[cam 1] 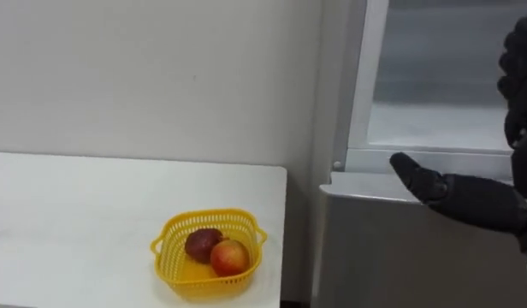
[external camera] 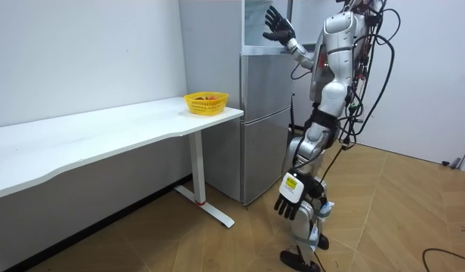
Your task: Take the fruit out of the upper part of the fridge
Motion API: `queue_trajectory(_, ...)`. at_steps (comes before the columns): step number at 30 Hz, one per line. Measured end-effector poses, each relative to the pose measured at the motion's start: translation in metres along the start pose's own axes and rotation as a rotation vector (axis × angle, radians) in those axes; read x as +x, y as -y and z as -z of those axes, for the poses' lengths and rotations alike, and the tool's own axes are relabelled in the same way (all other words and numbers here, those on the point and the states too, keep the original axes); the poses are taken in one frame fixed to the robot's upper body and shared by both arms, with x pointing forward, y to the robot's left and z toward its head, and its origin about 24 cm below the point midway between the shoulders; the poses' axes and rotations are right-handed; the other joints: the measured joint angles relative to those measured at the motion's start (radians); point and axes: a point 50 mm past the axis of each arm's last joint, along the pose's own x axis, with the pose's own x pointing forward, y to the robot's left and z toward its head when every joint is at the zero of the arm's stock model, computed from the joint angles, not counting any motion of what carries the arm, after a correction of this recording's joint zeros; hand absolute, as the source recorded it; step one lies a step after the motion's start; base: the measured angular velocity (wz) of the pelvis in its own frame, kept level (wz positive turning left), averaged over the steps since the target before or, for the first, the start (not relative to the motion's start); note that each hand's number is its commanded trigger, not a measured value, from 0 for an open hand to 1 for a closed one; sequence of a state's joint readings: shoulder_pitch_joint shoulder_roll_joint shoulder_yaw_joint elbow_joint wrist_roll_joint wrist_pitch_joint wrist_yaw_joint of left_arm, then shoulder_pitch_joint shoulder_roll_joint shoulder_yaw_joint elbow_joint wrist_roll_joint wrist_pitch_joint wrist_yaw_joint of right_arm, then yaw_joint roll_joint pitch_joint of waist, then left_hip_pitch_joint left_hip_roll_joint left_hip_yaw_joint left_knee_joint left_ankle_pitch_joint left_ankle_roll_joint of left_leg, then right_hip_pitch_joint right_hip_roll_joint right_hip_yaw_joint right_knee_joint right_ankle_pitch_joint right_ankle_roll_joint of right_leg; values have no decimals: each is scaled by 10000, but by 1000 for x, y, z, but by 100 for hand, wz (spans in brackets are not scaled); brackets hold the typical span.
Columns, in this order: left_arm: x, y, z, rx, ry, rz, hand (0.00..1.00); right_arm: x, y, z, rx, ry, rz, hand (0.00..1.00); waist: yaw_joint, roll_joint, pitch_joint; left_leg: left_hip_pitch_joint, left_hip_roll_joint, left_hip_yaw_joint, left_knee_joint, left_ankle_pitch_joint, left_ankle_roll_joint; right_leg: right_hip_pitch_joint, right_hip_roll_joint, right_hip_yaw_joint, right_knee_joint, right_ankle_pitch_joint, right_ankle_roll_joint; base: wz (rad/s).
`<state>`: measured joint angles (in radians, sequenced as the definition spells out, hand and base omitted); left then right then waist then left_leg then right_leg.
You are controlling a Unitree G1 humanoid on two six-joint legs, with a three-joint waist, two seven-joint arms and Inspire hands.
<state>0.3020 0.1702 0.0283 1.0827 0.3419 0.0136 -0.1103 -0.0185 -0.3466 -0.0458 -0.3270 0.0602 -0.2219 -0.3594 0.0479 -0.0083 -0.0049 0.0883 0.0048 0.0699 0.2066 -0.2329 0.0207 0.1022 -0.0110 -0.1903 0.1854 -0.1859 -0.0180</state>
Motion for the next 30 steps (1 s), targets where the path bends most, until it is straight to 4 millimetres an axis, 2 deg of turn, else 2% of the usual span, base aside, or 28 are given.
queue_trajectory(3,1,0,-3,8,83,-22,0,-3,0,2,170,-182,82,0,-177,-71,-21,-84,27,133,-16,10,-13,-187,27,193,19,0,-3,-10)
queue_trajectory(4,1,-1,-5,-17,114,-70,0,-4,0,3,230,-243,158,0,-204,-139,6,-81,32,159,-17,11,-14,-209,33,218,17,0,-3,-11)
queue_trajectory(5,1,-2,-5,-39,120,-101,0,-5,1,4,231,-298,199,0,-210,-172,-2,-80,32,171,-18,11,-14,-212,33,230,11,0,-3,-7)
queue_trajectory(6,1,-2,-6,-57,136,-126,0,-8,3,6,191,-463,285,0,-233,-234,-42,-64,33,216,-19,11,-14,-207,30,256,-2,0,-3,-6)
queue_trajectory(8,1,-2,-7,-139,167,-127,0,-13,4,9,219,-688,355,0,-239,-272,-64,-12,33,253,-34,10,-13,-183,22,275,-2,0,-2,-8)
queue_trajectory(12,2,-3,-8,-130,197,-135,0,-23,5,15,118,-1149,297,0,-406,-208,-28,118,50,382,-96,10,-12,-133,2,400,-7,6,10,-10)
queue_trajectory(13,2,-3,-8,-129,199,-133,0,-25,5,17,115,-1288,340,0,-426,-141,16,116,48,408,-95,9,-10,-147,6,451,-7,12,18,-9)
queue_trajectory(16,2,-2,-9,-105,216,-140,0,-35,9,29,-92,-1923,405,0,-554,-21,53,98,57,417,-108,-1,4,-157,16,495,12,16,26,-2)
queue_trajectory(18,2,-2,-9,-33,230,-107,0,-37,9,30,-141,-1958,408,0,-643,69,57,97,79,417,-172,-11,14,-187,32,508,26,18,29,0)
queue_trajectory(22,2,-1,-9,-75,246,-102,0,-37,10,30,-155,-1911,581,0,-729,194,4,116,39,420,-178,-7,10,-192,70,526,8,17,27,0)
queue_trajectory(26,1,0,-8,-81,306,-88,0,-38,12,30,-188,-1916,754,0,-772,131,-4,123,39,421,-180,-2,4,-168,79,522,-11,16,25,0)
queue_trajectory(30,1,2,1,-118,-51,-51,0,-44,15,31,-658,-1954,1195,0,-814,-64,18,180,27,430,-183,-2,5,-161,77,531,-14,13,28,0)
